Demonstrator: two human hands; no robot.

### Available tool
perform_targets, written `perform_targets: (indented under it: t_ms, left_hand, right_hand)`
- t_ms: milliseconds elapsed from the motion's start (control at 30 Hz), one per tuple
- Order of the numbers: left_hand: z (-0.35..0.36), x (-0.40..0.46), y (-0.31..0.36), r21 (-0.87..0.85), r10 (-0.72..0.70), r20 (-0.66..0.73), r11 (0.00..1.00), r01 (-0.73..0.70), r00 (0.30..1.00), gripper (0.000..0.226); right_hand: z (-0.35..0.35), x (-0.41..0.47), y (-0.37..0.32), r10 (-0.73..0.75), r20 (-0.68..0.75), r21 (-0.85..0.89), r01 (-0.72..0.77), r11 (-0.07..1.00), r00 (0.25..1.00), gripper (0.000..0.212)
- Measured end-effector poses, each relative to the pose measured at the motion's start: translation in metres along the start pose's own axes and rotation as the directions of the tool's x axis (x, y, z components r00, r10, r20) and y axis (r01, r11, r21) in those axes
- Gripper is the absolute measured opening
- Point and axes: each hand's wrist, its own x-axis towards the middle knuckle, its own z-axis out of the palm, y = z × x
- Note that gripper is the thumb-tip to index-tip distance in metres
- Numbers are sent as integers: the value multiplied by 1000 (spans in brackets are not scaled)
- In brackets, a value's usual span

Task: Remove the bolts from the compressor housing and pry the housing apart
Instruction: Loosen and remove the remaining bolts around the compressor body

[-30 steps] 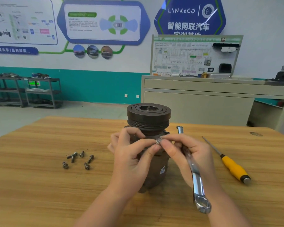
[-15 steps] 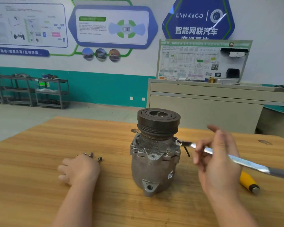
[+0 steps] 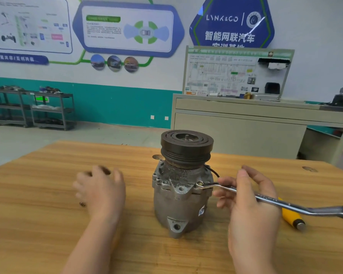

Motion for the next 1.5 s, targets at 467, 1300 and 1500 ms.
perform_targets:
  t_ms: [467,1300,1500]
  left_hand:
    - [17,-39,48,-704,327,627,627,334,707,36]
    - [12,-67,45,-742,201,407,642,195,891,31]
    - [6,-69,50,-740,176,426,633,229,888,48]
  right_hand:
    - [29,21,-2,79,-309,66,-62,996,948,15]
    - [-23,3,-26,-323,172,-190,353,916,931,26]
    - [-11,-19,-15,-431,174,-267,464,845,885,24]
